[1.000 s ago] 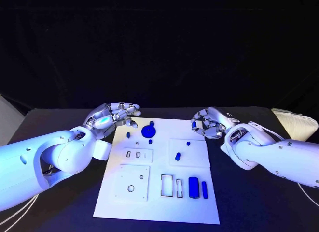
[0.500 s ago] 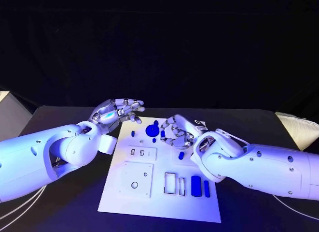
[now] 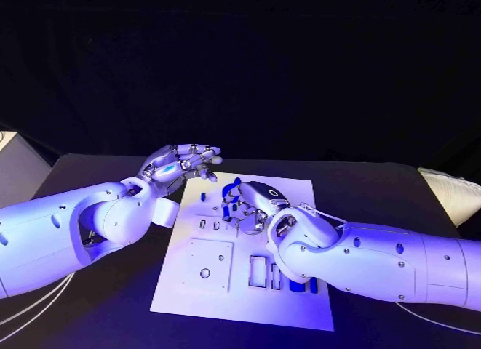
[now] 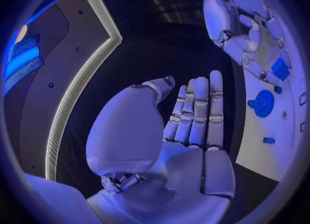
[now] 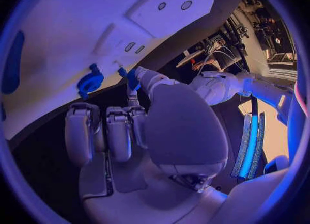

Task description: Assemble the parts on the task board

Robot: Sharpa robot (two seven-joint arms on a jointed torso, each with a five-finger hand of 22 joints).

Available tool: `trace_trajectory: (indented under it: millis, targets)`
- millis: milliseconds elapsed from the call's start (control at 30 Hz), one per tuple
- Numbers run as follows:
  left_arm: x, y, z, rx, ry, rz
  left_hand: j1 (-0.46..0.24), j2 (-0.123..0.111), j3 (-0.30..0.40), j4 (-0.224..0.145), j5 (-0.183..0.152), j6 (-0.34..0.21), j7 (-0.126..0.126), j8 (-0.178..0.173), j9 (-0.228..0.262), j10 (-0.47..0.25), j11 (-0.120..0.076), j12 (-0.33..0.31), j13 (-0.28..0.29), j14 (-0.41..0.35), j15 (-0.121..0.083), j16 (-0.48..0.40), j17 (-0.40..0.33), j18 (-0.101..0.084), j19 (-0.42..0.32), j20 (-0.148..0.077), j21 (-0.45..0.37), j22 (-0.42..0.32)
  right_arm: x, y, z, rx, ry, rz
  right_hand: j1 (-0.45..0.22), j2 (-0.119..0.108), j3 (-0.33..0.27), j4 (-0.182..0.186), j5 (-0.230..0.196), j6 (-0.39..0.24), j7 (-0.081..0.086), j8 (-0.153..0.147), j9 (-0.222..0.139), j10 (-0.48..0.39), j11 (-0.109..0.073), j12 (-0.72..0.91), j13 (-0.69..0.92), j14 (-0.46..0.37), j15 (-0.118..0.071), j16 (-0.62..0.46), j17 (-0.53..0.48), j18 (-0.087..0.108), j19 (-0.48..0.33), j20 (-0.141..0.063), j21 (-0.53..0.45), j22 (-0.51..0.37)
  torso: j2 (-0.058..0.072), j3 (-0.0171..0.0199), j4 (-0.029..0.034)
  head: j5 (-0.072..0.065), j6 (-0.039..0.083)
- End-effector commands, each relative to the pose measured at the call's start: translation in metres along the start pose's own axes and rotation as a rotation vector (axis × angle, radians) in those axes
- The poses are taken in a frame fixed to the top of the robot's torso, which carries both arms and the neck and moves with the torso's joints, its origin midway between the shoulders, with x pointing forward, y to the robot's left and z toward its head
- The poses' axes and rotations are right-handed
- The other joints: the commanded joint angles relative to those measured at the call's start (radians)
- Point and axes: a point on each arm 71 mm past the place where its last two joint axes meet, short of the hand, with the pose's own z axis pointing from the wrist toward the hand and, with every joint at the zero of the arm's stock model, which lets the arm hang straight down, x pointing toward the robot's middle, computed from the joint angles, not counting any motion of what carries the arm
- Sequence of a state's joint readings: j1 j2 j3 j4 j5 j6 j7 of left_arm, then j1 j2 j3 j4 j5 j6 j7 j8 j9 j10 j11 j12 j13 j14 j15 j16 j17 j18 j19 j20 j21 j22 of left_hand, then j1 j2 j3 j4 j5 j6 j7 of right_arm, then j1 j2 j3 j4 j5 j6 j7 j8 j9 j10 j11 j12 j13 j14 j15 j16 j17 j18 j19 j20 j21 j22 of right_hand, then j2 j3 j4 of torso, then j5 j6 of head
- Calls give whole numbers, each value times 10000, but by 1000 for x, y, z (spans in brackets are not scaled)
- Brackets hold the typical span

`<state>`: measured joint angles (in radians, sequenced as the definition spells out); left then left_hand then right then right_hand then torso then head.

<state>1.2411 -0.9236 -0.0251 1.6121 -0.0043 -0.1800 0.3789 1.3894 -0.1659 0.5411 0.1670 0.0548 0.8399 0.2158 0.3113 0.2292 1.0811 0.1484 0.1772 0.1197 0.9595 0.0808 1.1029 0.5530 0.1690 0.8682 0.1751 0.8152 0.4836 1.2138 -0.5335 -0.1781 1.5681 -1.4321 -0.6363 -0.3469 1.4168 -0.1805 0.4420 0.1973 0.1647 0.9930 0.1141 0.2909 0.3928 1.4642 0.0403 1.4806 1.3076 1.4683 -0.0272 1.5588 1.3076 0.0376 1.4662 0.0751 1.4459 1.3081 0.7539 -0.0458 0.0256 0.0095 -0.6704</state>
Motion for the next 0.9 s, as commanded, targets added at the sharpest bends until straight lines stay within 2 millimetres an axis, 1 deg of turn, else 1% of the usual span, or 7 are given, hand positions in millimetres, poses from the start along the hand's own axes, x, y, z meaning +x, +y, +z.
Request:
trace_trajectory:
  millis: [33,67,233,433,567,700,900]
  targets:
    - [4,-1,0,65,221,-129,4,37,61,-28,-7,-34,60,56,15,-51,9,71,18,-38,2,45,-22,131,-64,24,74,22,6,2,1,91,50,-344,-126,42,54,8,9,62,-12,131,213,248,-61,-35,1790,956,-74,-2,2358,-55,450,-48,-30,1606,17,18,15,47,-44]
    - [5,-1,0,63,228,-131,4,37,61,-28,-7,-34,60,56,15,-51,9,71,18,-38,2,45,-22,131,-64,24,74,22,8,3,1,93,81,-353,-126,42,54,8,9,62,-12,131,213,248,-61,-35,1790,956,-74,-2,2358,-55,450,-48,-30,1606,19,28,6,59,-54]
    - [5,-1,0,53,253,-141,4,37,61,-28,-7,-34,60,56,15,-51,9,71,18,-38,2,45,-22,131,-64,24,74,22,15,3,2,119,175,-442,-126,42,54,8,9,62,-12,131,213,248,-61,-35,1790,956,-74,-2,2358,-55,450,-48,-30,1606,22,32,-3,81,-106]
    - [6,-1,0,36,281,-151,4,37,61,-28,-7,-34,60,56,15,-51,9,71,18,-38,2,45,-22,131,-64,24,74,22,21,2,4,200,274,-611,-145,21,52,10,0,56,-14,142,216,238,-63,-47,1780,955,-76,-5,2352,-55,452,-48,-26,1609,8,37,-12,193,-148]
    - [7,0,1,28,323,-168,4,37,61,-28,-7,-34,60,56,15,-51,9,71,18,-38,2,45,-22,131,-64,24,74,22,25,2,4,216,385,-689,-145,21,52,10,0,56,-14,142,216,238,-63,-47,1780,955,-76,-5,2352,-55,452,-48,-26,1609,6,35,6,193,-185]
    - [7,0,1,23,329,-170,4,37,61,-28,-7,-34,60,56,15,-51,9,71,18,-38,2,45,-22,131,-64,24,74,22,28,2,3,233,470,-725,-162,-9,52,5,-12,46,-17,156,220,232,-66,-55,1774,952,-78,-11,2339,-50,443,-49,-47,1594,5,39,2,204,-192]
    - [7,0,0,14,331,-170,4,37,61,-28,-7,-34,60,56,15,-51,9,71,18,-38,2,45,-22,131,-64,24,74,22,31,1,2,261,609,-771,-170,-28,51,1,-13,40,-17,163,222,233,-67,-53,1776,955,-79,-5,2353,-50,443,-50,-50,1593,6,24,-14,224,-207]
